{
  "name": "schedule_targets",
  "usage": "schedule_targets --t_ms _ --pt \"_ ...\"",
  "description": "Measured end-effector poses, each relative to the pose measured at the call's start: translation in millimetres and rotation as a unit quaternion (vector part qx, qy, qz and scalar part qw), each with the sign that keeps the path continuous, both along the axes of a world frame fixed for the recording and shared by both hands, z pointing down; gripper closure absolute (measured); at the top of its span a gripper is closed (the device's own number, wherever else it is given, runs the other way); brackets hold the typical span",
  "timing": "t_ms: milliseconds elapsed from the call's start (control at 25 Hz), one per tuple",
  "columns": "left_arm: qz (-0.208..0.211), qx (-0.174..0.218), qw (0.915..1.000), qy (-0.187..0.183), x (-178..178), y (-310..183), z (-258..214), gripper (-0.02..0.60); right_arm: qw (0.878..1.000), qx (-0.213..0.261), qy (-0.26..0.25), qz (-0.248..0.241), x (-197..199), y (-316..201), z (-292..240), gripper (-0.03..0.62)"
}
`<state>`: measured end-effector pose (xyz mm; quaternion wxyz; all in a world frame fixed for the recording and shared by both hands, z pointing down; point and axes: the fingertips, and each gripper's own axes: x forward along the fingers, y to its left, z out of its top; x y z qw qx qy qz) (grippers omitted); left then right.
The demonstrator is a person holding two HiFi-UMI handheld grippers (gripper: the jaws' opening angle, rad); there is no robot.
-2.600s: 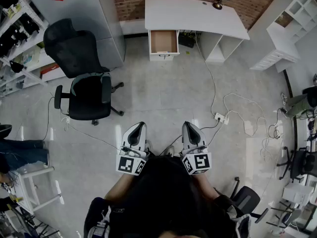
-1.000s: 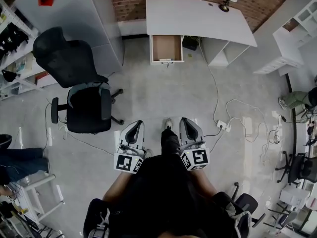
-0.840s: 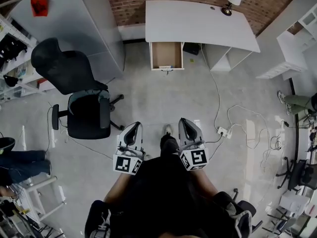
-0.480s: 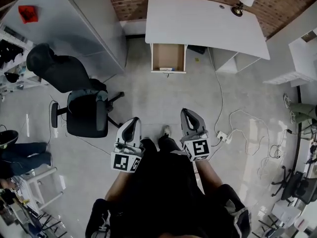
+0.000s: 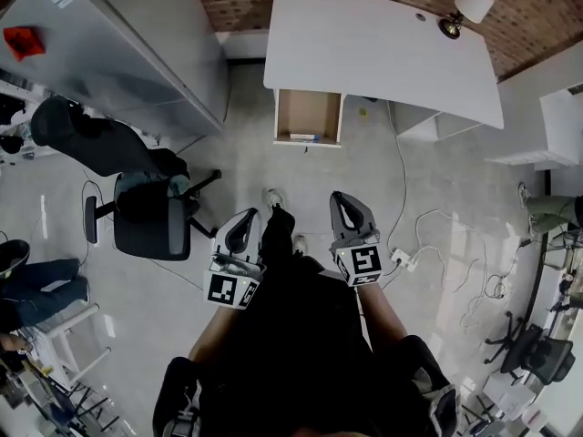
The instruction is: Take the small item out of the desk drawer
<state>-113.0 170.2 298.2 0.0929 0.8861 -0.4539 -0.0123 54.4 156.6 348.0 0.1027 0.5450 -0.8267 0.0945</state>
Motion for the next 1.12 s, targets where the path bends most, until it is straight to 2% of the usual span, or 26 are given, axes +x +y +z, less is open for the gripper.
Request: schedule_targets --t_ms 240,400,520,760,880,960,1040,1120 --pt "0.031 -0.018 0.9994 0.003 15 -100 14 0.569 0.999 -0.021 0.026 -0.005 4 -91 21 0.566" --pt "0.059 -0.006 0.9982 -0.009 31 -156 12 0.569 0.997 -0.037 0.056 -0.028 10 -140 47 0.566" --pt "0.070 -0.001 0.9967 -0.041 41 -190 19 0.569 0.994 -0.063 0.079 -0.043 22 -174 78 0.566" --pt "0.077 -0.075 0.9872 -0.118 61 -229 87 0.569 0.982 -0.133 0.095 -0.098 38 -228 161 0.566" --pt "0.075 -0.105 0.9838 -0.125 74 -251 128 0.569 0.971 -0.168 0.113 -0.130 42 -250 216 0.566" --pt "0.078 -0.110 0.9830 -0.125 78 -263 157 0.569 0.959 -0.189 0.144 -0.154 42 -260 258 0.566" --pt "0.091 -0.096 0.9813 -0.140 84 -272 182 0.569 0.946 -0.204 0.177 -0.179 40 -267 299 0.565" --pt "0.121 -0.076 0.9728 -0.182 94 -278 211 0.569 0.931 -0.222 0.207 -0.205 39 -270 343 0.563"
